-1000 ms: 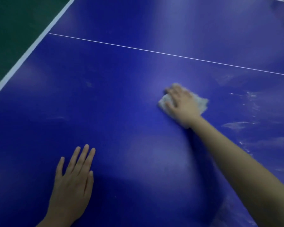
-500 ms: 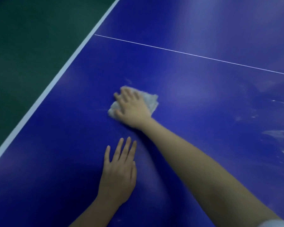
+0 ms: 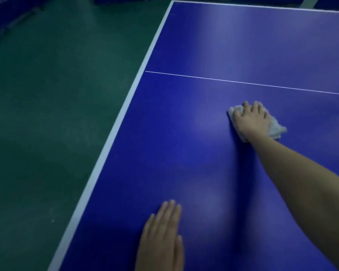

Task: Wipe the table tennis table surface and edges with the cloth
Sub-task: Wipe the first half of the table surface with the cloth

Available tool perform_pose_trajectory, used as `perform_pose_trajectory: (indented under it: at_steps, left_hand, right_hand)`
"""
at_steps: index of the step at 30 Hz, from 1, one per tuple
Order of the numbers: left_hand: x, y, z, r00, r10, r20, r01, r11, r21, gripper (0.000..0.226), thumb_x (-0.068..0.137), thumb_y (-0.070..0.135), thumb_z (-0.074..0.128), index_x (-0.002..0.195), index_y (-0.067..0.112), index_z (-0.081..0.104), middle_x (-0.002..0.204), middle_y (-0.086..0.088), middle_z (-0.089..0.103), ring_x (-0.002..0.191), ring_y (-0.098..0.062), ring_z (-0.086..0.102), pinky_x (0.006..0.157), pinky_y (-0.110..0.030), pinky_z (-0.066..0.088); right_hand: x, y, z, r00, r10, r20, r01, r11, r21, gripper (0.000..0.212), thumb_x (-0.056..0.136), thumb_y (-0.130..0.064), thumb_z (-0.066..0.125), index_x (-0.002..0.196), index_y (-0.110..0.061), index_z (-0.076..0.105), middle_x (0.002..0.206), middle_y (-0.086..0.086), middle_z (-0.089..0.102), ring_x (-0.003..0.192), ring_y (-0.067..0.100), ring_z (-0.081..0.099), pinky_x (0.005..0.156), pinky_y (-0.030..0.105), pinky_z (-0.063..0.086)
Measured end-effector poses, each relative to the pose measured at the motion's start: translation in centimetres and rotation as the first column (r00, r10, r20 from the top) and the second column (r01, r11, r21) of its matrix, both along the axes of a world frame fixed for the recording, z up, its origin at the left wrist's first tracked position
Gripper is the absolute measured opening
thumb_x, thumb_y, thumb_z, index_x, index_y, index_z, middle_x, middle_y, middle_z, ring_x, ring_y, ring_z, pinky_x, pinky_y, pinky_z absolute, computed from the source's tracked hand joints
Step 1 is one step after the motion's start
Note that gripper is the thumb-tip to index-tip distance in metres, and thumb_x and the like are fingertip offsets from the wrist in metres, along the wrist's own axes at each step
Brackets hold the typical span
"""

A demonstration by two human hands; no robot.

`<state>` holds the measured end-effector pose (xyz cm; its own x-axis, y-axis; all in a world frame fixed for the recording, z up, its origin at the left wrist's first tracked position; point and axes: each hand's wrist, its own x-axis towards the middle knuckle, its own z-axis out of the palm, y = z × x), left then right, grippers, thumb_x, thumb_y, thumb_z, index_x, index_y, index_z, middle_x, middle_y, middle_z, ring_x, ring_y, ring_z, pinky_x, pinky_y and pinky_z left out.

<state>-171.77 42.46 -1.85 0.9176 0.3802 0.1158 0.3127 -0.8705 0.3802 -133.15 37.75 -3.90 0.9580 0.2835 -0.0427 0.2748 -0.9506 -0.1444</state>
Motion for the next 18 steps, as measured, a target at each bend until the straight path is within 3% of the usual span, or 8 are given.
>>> perform_pose_trajectory:
  at_steps: [4,7,9,11,12,14,16,18]
  left_hand:
    - [-4.2,8.2,-0.6,0.991,0.008,-0.134,0.007,0.994,0.11,0.053,0.097,0.034,0.02,0.125,0.006,0.056,0.131,-0.01,0.054,0.143,-0.001,0.002,0.106,-0.027,0.014]
    - [-6.3,11.0,-0.9,0.98,0.004,-0.2,0.012,0.997,0.078,0.064,0.099,0.04,0.006,0.129,0.006,0.052,0.131,-0.014,0.055,0.143,0.0,-0.004,0.108,-0.031,0.014]
    - [-7.2,11.9,-1.0,0.978,0.011,-0.209,-0.001,0.999,0.047,0.063,0.099,0.04,0.007,0.132,0.008,0.05,0.133,-0.014,0.053,0.143,0.0,-0.003,0.108,-0.031,0.014]
    - [-7.7,12.4,-1.2,0.985,0.001,-0.173,0.01,0.998,0.061,0.055,0.099,0.04,0.006,0.144,0.017,0.03,0.149,-0.003,0.036,0.143,-0.001,-0.003,0.11,-0.031,0.012]
    - [-7.9,12.5,-1.2,0.989,-0.011,-0.146,0.021,0.997,0.069,0.054,0.098,0.04,0.005,0.149,0.023,0.016,0.157,0.006,0.017,0.143,-0.001,-0.004,0.111,-0.03,0.011]
    - [-7.8,12.6,-1.7,0.995,-0.031,-0.099,0.04,0.995,0.088,0.054,0.098,0.04,0.004,0.15,0.026,0.001,0.158,0.013,-0.007,0.144,-0.003,-0.005,0.111,-0.031,0.01]
    - [-7.8,12.7,-2.2,0.997,-0.022,-0.076,0.031,0.991,0.129,0.054,0.097,0.039,0.003,0.148,0.024,0.014,0.158,0.012,-0.009,0.144,-0.004,-0.005,0.11,-0.033,0.011]
    - [-7.8,12.8,-2.7,0.997,-0.004,-0.081,0.018,0.985,0.173,0.053,0.097,0.037,0.005,0.14,0.018,0.03,0.159,0.007,0.004,0.144,-0.005,-0.005,0.111,-0.033,0.011]
  right_hand:
    - [-6.2,7.4,1.0,0.892,0.446,0.066,-0.45,0.891,0.058,0.049,0.097,-0.036,0.035,0.14,-0.013,0.037,0.147,0.014,0.033,0.138,0.026,0.026,0.113,0.037,0.017]
    - [-16.7,8.7,0.8,0.543,0.839,0.014,-0.839,0.542,0.047,0.056,0.09,-0.042,0.039,0.137,-0.012,0.045,0.143,0.017,0.04,0.133,0.032,0.035,0.112,0.043,0.022]
    - [-23.7,6.4,0.2,0.329,0.944,-0.013,-0.943,0.329,0.042,0.063,0.087,-0.047,0.04,0.142,-0.016,0.039,0.149,0.015,0.035,0.139,0.029,0.028,0.114,0.046,0.017]
    - [-26.5,4.3,-0.2,0.213,0.976,-0.04,-0.974,0.215,0.065,0.065,0.089,-0.049,0.04,0.147,-0.021,0.028,0.154,0.01,0.026,0.144,0.022,0.016,0.117,0.044,0.008]
    - [-25.9,4.1,-0.3,0.205,0.978,-0.032,-0.973,0.207,0.103,0.064,0.09,-0.047,0.043,0.146,-0.02,0.03,0.154,0.01,0.027,0.144,0.022,0.018,0.117,0.045,0.009]
    - [-22.4,5.7,0.3,0.342,0.94,0.018,-0.93,0.336,0.149,0.056,0.087,-0.038,0.048,0.137,-0.013,0.046,0.143,0.016,0.044,0.134,0.03,0.038,0.112,0.047,0.025]
    - [-16.5,8.6,0.8,0.602,0.796,0.059,-0.793,0.588,0.157,0.05,0.091,-0.032,0.048,0.135,-0.008,0.048,0.14,0.02,0.045,0.132,0.033,0.04,0.109,0.041,0.026]
    - [-10.7,11.9,0.4,0.778,0.625,0.057,-0.628,0.772,0.097,0.052,0.098,-0.034,0.042,0.143,-0.011,0.036,0.151,0.014,0.031,0.141,0.026,0.024,0.112,0.036,0.015]
